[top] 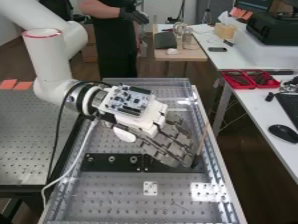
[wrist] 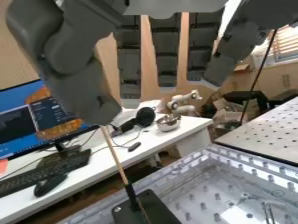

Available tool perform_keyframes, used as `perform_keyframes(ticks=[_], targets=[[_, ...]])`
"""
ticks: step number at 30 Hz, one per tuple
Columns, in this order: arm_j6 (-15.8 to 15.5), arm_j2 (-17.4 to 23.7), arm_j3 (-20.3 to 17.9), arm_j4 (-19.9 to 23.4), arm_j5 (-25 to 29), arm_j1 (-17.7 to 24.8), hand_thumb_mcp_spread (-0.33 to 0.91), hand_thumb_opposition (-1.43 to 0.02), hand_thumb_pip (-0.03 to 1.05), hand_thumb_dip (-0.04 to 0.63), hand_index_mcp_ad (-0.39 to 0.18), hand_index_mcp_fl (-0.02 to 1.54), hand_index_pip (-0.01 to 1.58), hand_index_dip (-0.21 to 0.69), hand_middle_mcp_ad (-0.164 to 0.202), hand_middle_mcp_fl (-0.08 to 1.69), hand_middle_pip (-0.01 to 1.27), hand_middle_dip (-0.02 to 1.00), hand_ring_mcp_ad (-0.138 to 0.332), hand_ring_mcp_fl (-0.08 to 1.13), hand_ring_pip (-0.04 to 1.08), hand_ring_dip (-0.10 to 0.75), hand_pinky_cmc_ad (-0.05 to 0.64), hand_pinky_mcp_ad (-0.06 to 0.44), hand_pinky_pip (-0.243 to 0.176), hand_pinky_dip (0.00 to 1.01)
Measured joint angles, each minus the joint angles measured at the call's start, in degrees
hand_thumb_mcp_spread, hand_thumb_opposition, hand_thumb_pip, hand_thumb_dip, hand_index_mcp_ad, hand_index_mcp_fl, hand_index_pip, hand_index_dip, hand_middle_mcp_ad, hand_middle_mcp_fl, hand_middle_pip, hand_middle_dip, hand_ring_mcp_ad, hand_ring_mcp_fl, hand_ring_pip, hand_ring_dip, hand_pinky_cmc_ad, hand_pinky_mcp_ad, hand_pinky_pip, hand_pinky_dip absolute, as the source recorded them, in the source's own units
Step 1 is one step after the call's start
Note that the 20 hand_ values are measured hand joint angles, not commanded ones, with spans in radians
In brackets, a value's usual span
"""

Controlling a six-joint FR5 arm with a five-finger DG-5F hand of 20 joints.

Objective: Grab the drill bit and place it in the clear container

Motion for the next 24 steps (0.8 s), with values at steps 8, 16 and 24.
perform_keyframes(ticks=[8, 16, 24], targets=[[0.4, -1.2, 2.2, -4.9, -1.2, -0.2, 0.24, -0.82, 0.62, 0.391, -0.04, 0.16, 0.25, 0.29, 0.138, 0.13, 0.11, 0.62, 0.218, 0.03, 0.1, 0.464, 0.48, 0.143, -0.045, 0.64], [1.6, -3.1, 2.8, -4.2, -0.4, -0.7, 0.23, -0.76, 0.68, 0.283, -0.04, 0.32, 0.2, 0.354, 0.141, 0.1, 0.1, 0.47, 0.23, 0.0, 0.09, 0.354, 0.48, 0.138, -0.051, 0.47], [1.7, -6.6, 4.9, -5.4, 0.3, -1.1, 0.31, -0.76, 0.72, 0.269, -0.04, 0.51, 0.61, 0.319, 0.141, 0.15, 0.1, 0.42, 0.232, 0.0, 0.09, 0.302, 0.48, 0.133, -0.047, 0.4]])
